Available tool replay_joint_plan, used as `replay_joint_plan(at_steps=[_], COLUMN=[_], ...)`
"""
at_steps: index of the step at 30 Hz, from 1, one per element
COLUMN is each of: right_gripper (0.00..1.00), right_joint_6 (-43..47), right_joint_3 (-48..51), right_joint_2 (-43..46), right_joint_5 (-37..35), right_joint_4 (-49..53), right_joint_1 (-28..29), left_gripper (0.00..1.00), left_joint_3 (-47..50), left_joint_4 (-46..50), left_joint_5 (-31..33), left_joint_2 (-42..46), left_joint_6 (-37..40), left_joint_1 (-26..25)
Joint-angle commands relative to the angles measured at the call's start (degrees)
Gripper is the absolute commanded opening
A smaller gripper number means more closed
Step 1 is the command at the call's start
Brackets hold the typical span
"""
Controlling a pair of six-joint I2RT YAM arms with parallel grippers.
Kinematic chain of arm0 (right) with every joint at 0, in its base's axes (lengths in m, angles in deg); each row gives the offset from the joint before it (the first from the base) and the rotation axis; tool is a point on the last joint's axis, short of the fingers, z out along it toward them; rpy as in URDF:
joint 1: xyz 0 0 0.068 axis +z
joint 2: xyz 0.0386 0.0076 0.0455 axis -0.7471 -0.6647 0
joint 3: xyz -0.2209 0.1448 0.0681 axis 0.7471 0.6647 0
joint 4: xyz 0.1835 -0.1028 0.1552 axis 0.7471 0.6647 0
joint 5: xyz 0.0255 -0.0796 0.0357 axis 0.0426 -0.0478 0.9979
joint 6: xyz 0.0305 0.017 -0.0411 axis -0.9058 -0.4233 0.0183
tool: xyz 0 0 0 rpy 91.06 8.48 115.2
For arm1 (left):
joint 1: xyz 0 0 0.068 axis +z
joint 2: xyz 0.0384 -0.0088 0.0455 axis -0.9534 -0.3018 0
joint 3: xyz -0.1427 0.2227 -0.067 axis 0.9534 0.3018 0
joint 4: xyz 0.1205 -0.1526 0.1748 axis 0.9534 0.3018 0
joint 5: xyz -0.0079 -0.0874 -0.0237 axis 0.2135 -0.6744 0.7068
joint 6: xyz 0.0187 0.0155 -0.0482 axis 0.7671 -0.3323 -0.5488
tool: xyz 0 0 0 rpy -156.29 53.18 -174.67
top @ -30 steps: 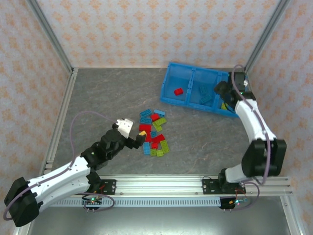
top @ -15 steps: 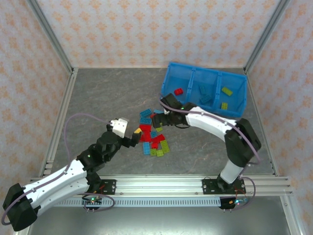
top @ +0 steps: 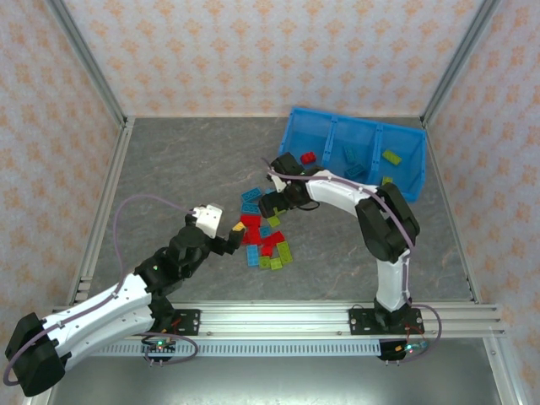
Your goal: Sort the legos into containers by color
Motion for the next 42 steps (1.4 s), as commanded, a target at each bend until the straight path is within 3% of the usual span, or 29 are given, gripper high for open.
replay_joint_plan(at_steps=[1, 13, 20, 24, 26, 30, 36, 42], right_gripper=[0.95, 0.75, 0.67, 0.66, 0.66, 0.63, 0.62, 0.62], right_joint_6=[1.29, -0.74, -6.00, -10.74, -13.37, -18.83, -26.99, -31.91], right_joint_3=[-0.76, -0.13, 7.59, 13.45, 16.20, 21.86, 24.98, 17.09], right_joint_2=[-1.40, -2.56, 5.87, 13.06, 17.21, 27.30, 39.78, 36.65], right_joint_5=[0.92, 1.29, 0.96, -2.90, -5.60, -8.96, -13.90, -11.46], right_joint_4=[0.51, 1.14, -6.84, -10.69, -11.88, -14.43, -13.41, -7.61], right_joint_1=[0.01, -0.12, -0.05, -0.27, -0.62, -3.16, -14.29, -34.30], left_gripper=[1.00, 1.00, 1.00, 1.00, 1.00, 1.00, 1.00, 1.00], left_joint_3=[-0.33, -0.47, -0.55, -0.47, 0.07, 2.23, 1.29, 0.72], left_joint_4=[0.73, 0.54, 0.59, 0.40, -0.82, -5.34, -5.99, -5.51], left_joint_5=[1.27, 1.02, 1.04, 0.65, -2.05, -13.64, -18.48, -18.21], left_joint_2=[-0.10, -0.45, -0.54, -0.46, 0.16, 2.57, 0.33, -0.45], left_joint_6=[-0.19, -0.42, -0.54, -0.53, -0.02, 1.92, 2.08, 1.40], left_joint_1=[0.22, 0.19, 0.18, 0.18, 0.18, 0.18, 0.14, 0.15])
